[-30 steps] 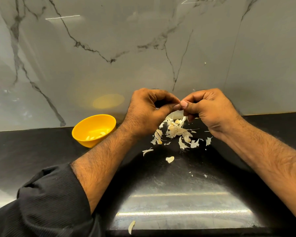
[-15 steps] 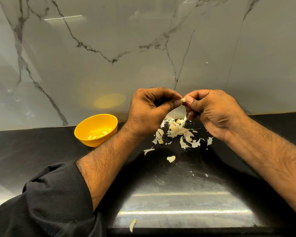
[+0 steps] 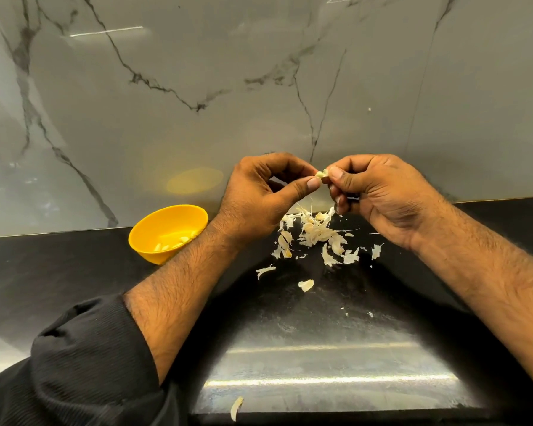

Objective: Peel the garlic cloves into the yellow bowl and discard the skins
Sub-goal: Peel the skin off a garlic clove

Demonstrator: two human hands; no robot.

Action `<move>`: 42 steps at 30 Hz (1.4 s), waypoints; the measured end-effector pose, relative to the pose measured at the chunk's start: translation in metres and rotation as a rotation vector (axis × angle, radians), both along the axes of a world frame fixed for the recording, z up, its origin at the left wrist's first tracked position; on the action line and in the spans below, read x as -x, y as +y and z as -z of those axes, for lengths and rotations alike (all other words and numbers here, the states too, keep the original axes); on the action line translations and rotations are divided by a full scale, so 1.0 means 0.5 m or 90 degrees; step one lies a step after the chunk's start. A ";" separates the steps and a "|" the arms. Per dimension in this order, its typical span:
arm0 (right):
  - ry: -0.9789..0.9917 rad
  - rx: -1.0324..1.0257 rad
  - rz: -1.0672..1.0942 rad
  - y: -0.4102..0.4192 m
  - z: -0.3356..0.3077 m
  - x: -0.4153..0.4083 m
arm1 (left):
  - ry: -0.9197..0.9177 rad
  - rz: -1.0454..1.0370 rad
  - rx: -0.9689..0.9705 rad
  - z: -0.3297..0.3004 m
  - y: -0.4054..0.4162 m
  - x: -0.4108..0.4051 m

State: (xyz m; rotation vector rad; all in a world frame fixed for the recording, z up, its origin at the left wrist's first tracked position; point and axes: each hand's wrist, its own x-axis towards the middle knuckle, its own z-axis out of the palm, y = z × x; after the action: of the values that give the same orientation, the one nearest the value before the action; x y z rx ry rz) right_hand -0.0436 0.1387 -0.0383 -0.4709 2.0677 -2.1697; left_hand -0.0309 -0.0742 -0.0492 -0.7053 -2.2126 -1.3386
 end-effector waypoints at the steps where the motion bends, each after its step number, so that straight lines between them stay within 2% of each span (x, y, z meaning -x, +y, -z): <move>1: 0.002 -0.008 -0.004 0.001 0.000 0.000 | 0.003 -0.004 0.004 0.000 0.000 0.000; 15: -0.016 -0.002 -0.025 -0.002 -0.001 -0.005 | -0.009 0.000 -0.017 0.003 0.001 0.005; 29: -0.036 0.008 -0.030 0.009 -0.003 0.002 | -0.143 0.057 -0.224 -0.005 -0.010 0.000; 31: -0.014 -0.050 -0.005 0.012 0.000 0.007 | -0.162 0.063 -0.243 -0.006 -0.013 0.001; 35: 0.075 -0.357 0.008 0.007 0.006 0.007 | -0.209 0.089 -0.269 -0.009 -0.016 -0.001; 37: 0.104 -0.448 0.004 0.002 0.005 0.004 | -0.230 0.102 -0.265 -0.010 -0.016 -0.003; 42: 0.157 -0.390 0.058 0.011 -0.005 0.008 | -0.256 0.108 -0.253 -0.014 -0.011 -0.007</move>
State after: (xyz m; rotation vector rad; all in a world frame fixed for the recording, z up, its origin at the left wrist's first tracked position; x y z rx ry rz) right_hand -0.0476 0.1443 -0.0359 -0.5908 2.7665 -1.4413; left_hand -0.0271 -0.0798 -0.0424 -0.5147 -2.1006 -2.0840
